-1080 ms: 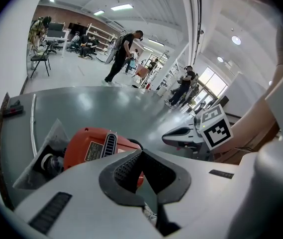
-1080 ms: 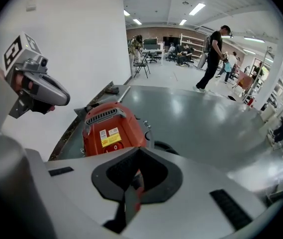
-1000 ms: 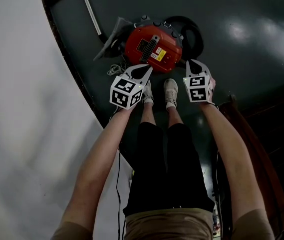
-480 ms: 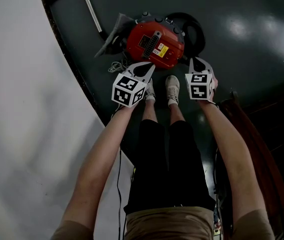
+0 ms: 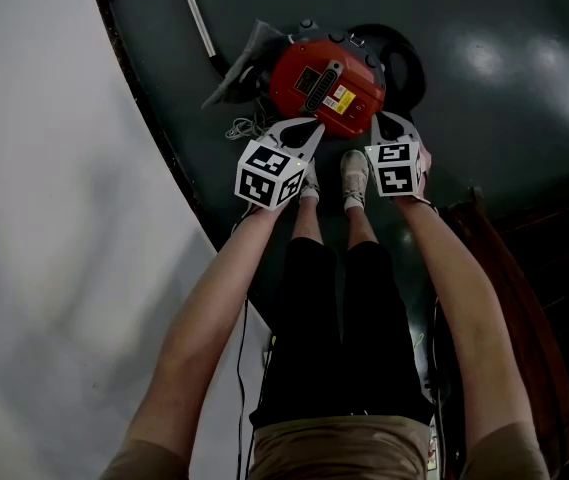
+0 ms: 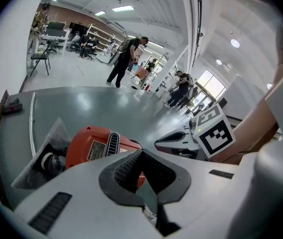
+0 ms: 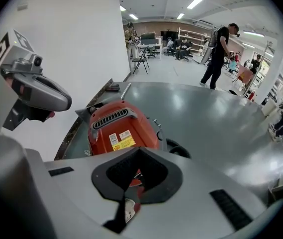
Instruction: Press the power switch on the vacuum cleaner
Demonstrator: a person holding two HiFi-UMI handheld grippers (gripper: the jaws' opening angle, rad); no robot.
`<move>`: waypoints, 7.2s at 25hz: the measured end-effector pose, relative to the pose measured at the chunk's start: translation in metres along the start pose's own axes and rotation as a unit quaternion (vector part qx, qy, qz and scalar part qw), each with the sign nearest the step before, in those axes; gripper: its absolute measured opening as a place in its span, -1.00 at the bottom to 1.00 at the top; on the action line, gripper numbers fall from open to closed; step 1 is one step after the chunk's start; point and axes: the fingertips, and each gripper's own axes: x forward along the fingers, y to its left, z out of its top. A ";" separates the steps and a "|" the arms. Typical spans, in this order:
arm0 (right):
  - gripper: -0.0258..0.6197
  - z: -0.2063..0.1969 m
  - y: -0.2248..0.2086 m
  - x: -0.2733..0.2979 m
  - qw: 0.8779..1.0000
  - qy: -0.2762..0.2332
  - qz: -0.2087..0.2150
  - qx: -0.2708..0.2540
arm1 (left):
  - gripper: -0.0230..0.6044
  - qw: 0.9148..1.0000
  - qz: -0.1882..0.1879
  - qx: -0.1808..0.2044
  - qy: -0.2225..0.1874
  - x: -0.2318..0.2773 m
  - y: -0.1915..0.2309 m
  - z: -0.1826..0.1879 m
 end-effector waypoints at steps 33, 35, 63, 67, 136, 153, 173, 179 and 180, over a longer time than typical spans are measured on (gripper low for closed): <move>-0.89 -0.031 0.003 0.074 0.970 0.152 0.076 0.175 | -0.91 1.000 -0.018 0.006 -0.004 0.007 -0.019 0.009; -0.89 -0.024 0.006 0.062 0.958 0.113 0.106 0.241 | -0.91 1.000 -0.021 0.015 -0.012 0.000 -0.028 0.017; -0.89 0.161 0.025 -0.451 0.937 -0.235 0.222 0.130 | -0.91 0.981 -0.018 0.070 -0.177 -0.279 -0.310 0.191; -0.89 0.189 0.022 -0.529 0.918 -0.291 0.247 0.108 | -0.91 0.974 -0.025 0.105 -0.200 -0.308 -0.354 0.222; -0.34 0.193 0.054 -0.567 0.936 -0.330 0.125 0.013 | -0.91 0.975 -0.029 0.118 -0.188 -0.361 -0.316 0.209; -0.43 0.169 0.046 -0.516 0.942 -0.294 0.157 -0.039 | -0.91 0.977 -0.023 0.071 -0.198 -0.295 -0.350 0.203; -0.87 0.171 0.074 -0.527 0.933 -0.310 0.125 -0.136 | -0.91 0.983 -0.052 0.067 -0.164 -0.289 -0.371 0.198; -0.89 0.173 0.065 -0.539 0.928 -0.328 0.114 -0.134 | -0.91 0.982 -0.056 0.038 -0.178 -0.290 -0.374 0.195; -0.89 0.173 0.065 -0.539 0.928 -0.328 0.115 -0.138 | -0.91 0.982 -0.056 0.033 -0.179 -0.289 -0.372 0.194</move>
